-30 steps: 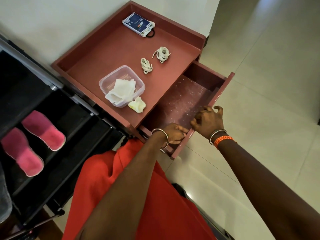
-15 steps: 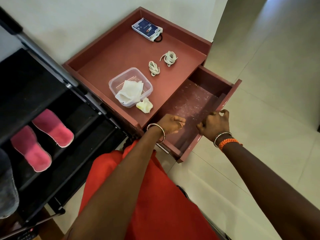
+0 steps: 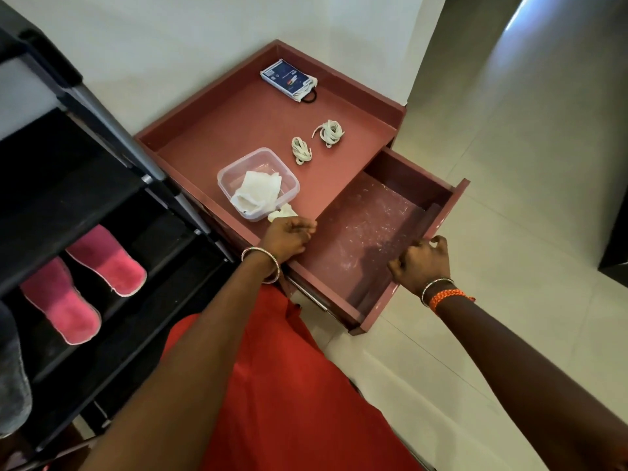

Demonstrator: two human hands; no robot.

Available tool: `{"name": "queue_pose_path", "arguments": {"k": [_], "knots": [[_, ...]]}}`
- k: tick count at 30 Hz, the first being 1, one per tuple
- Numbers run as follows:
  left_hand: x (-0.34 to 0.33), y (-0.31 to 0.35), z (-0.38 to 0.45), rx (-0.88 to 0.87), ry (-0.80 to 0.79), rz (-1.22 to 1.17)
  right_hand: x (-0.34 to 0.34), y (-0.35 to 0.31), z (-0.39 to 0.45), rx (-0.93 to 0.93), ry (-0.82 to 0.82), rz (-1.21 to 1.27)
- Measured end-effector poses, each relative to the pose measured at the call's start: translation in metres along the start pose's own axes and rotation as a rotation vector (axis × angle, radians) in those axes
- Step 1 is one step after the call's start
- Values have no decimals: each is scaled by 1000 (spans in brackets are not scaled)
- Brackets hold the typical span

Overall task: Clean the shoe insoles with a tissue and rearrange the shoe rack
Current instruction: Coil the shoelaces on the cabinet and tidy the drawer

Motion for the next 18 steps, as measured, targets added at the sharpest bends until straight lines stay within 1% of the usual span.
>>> {"name": "queue_pose_path", "arguments": {"k": [4,8,10,12,14,16,18], "knots": [[-17,0,2,-17,-26,36,9,-9,1,-26,-36,-47],[-20,3,3,-38,-22,37,13,-16,8,-31,-69,-79],[-15,6,5,-48,1,41,17,-20,15,-5,-81,-45],[-9,13,9,-78,41,37,24,-25,24,69,-87,22],[2,26,15,-136,104,21,38,-31,35,143,-42,109],[17,44,25,-195,164,24,60,-35,51,179,48,235],[32,60,38,-246,202,37,85,-42,67,225,131,308]]}}
Point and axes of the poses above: each hand's wrist, its own z-axis towards the middle knuckle, its own x-axis out of the back of the hand, y = z × x, the point moved 5 cm from there along z, towards the middle knuckle, and after that the axes turned 11 degrees about -y, right-handed, at the moved point
